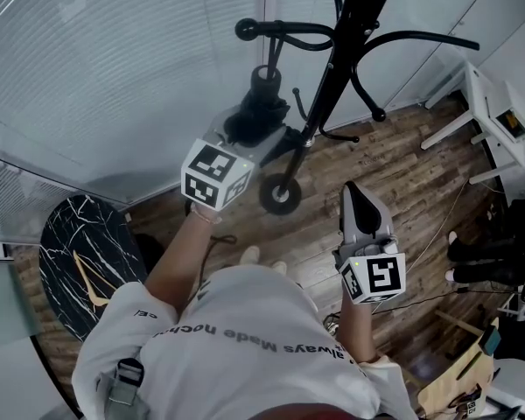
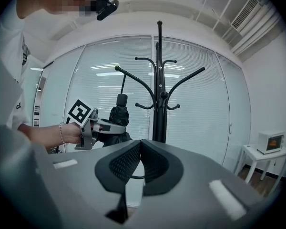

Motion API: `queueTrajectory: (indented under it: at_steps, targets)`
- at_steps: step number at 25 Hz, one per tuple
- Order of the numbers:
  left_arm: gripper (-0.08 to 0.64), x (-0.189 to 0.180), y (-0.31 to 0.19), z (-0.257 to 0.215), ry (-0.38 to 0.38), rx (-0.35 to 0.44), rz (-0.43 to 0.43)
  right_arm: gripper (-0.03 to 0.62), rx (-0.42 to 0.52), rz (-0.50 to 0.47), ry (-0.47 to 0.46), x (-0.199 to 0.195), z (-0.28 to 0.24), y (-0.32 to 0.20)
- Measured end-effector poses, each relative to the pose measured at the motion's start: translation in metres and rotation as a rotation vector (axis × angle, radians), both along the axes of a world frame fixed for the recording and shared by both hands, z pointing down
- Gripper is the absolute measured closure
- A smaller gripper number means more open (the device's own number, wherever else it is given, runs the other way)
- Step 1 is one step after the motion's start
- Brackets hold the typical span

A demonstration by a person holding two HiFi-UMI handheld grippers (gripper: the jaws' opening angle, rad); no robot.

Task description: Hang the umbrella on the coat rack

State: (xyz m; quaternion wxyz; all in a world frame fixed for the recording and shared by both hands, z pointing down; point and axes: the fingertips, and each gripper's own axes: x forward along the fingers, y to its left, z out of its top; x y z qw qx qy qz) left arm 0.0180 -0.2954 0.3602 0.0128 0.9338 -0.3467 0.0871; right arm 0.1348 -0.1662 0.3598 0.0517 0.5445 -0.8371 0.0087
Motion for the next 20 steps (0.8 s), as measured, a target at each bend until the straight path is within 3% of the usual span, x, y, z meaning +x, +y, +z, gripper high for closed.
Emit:
queueTrajectory:
  at_steps: [12, 20]
  targets:
    - [0.299, 0.003, -0.002, 0.001, 0.007, 0.013, 0.023, 0.591, 0.005, 0.005, -0.009, -0.001, 0.000, 0.004]
    - [0.256, 0.003, 0.003, -0.011, 0.043, 0.064, 0.023, 0.591, 0.022, 0.010, -0.008, -0.001, -0.007, 0.009]
